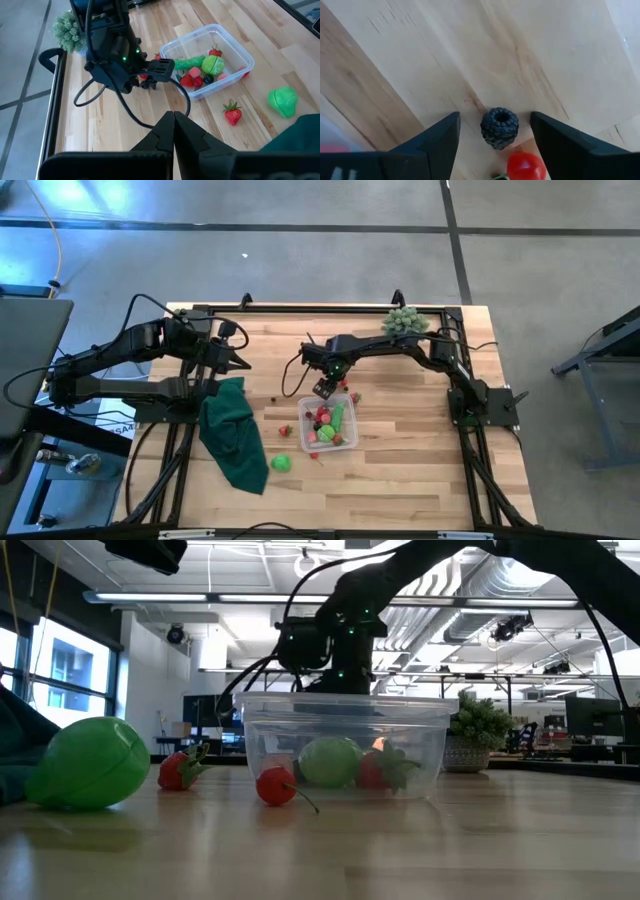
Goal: Pick and placing Produce into tupperware
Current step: Put the blackberry into the transparent bin
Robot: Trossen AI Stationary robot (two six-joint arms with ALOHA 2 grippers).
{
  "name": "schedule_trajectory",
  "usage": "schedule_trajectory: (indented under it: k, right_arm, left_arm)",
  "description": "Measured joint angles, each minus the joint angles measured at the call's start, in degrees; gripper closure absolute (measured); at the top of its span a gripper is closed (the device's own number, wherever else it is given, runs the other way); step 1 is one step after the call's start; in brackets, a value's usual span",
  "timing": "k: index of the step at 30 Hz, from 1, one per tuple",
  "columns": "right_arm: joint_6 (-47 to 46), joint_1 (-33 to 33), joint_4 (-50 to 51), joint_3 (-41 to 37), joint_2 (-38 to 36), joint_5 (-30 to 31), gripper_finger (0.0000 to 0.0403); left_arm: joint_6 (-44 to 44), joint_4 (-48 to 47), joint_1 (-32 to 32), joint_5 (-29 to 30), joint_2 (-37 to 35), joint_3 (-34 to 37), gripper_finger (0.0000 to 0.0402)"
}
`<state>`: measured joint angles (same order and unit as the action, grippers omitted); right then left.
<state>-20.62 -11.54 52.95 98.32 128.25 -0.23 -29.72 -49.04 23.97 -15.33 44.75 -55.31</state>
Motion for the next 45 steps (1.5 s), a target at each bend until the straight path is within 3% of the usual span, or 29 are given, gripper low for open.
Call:
schedule_trajectory:
  k: [6, 24, 37, 45]
  right_arm:
    - [0.2, 0.2, -0.1, 0.0, 0.0, 1.5, 0.0175]
    - [-1.0, 0.0, -1.0, 0.0, 0.0, 2.0, 0.0267]
    - [-3.5, 0.0, 0.1, 0.0, 0.0, 1.4, 0.0281]
    - [-5.4, 0.0, 0.3, 0.0, 0.0, 1.1, 0.0315]
  left_arm:
    - [0.0, 0.0, 0.0, 0.0, 0.0, 0.0, 0.0401]
    - [0.0, 0.0, 0.0, 0.0, 0.0, 0.0, 0.0401]
    - [0.0, 0.0, 0.0, 0.0, 0.0, 0.0, 0.0401]
    - [0.0, 0.0, 0.0, 0.0, 0.0, 0.0, 0.0401]
